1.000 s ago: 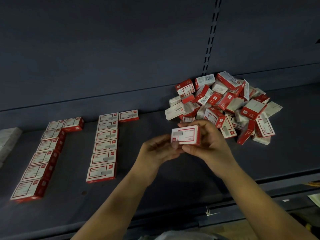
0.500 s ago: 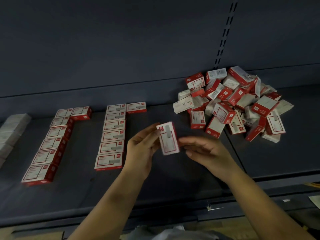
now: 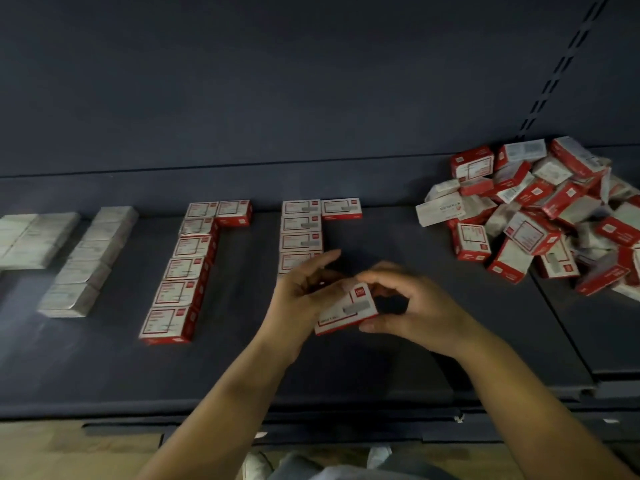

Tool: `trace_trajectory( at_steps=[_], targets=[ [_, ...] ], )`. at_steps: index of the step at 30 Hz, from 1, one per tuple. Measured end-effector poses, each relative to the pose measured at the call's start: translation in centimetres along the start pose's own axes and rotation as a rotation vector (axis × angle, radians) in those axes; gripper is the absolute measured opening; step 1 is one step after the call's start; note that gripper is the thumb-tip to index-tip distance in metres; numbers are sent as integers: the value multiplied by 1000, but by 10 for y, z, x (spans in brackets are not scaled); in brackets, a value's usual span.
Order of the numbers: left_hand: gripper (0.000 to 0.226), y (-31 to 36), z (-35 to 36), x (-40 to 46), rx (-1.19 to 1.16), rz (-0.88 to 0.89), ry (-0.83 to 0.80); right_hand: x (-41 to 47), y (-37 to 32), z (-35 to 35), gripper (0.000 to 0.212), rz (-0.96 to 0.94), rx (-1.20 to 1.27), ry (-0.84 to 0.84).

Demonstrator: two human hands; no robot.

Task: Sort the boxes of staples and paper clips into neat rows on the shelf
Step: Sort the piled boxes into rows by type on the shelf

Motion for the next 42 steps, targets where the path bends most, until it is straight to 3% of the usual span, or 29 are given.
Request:
trace_trajectory(
  at_steps=[4,8,13,17,24,29,32,35,38,42],
  targets=[
    [28,18,-38,3,172,160,157,19,12,-22,48,3,-116,249],
    [26,17,-77,22,387,231,326,39,51,-47,43,145,-268,457],
    [30,0,-82,64,557,109,277,76,92,-42,52,323,-484,366],
    [45,-9,-84,79,702,76,316,91,95,-33,49,324,-591,328],
    [47,-5,-81,74,720,97,306,93,90,-35,48,300,-644,472],
    [45,-3,-79,72,763,104,307,87,91,-42,62,372,-589,590],
    [37,4,-75,67,797,153,298,84,83,-41,50,321,-602,571],
    [39,13,-66,59,1030,265,328,66,70,-43,40,196,-666,549],
    [44,17,-38,49,1188,333,309,30,57,-50,34,-10,-691,606],
    [39,18,17,35,1280,477,260,-22,66,-71,25,-107,-692,613]
  ],
)
Point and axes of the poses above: each hand's wrist, its own x-axis towards the middle knuckle, its own z-axis out of the palm, y = z × x, the point moved 9 cm from there along x, towards the middle knuckle, and after that the axes turned 7 degrees about -z, right-handed, at the moved point
